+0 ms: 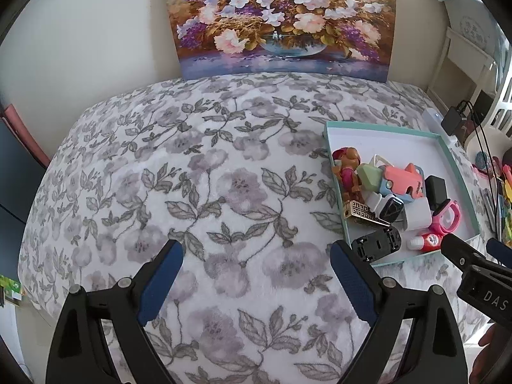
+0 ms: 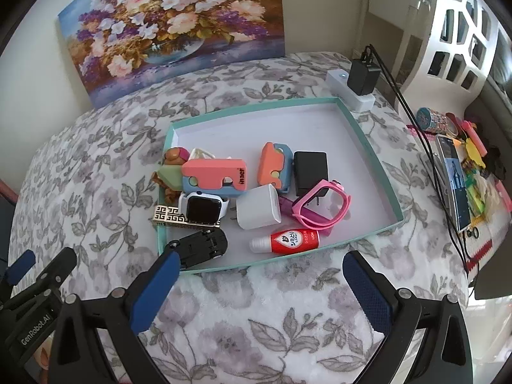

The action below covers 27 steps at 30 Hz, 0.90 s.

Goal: Organize rigid objects

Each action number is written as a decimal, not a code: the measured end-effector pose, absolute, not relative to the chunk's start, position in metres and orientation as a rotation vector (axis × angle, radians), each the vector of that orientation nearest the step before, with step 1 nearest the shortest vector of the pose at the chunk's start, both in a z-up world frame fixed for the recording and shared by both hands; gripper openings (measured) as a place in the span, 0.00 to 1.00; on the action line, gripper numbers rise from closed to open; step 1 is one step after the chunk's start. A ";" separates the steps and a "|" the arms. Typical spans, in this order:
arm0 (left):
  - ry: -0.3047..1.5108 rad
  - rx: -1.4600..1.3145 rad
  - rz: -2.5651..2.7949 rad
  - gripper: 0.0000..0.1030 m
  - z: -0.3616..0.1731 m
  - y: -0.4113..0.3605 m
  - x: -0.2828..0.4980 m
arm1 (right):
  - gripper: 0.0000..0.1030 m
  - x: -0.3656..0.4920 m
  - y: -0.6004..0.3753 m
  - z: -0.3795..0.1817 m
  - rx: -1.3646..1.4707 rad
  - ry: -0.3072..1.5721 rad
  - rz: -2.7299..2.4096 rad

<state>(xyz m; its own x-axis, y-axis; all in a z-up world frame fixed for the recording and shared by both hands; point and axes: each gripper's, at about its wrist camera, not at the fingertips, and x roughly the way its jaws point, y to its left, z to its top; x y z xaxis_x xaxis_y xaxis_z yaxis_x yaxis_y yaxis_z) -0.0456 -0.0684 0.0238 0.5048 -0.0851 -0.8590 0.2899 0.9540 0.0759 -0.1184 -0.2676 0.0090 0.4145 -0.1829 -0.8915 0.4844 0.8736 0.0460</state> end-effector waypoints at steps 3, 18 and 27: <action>1.021 0.233 -0.233 0.91 0.023 -0.071 -0.047 | 1.00 -0.118 -0.267 0.009 0.313 1.071 -0.425; 1.033 0.231 -0.226 0.91 0.022 -0.067 -0.047 | 1.00 -0.116 -0.265 0.009 0.296 1.070 -0.416; 1.041 0.237 -0.204 0.91 0.020 -0.066 -0.045 | 1.00 -0.115 -0.263 0.009 0.290 1.070 -0.412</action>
<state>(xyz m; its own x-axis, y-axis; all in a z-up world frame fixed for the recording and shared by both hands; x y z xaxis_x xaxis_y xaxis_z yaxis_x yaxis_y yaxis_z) -0.0449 -0.0662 0.0203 0.4906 -0.0545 -0.8697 0.2776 0.9558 0.0967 -0.1148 -0.2631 0.0087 0.4158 -0.1846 -0.8905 0.4604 0.8872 0.0311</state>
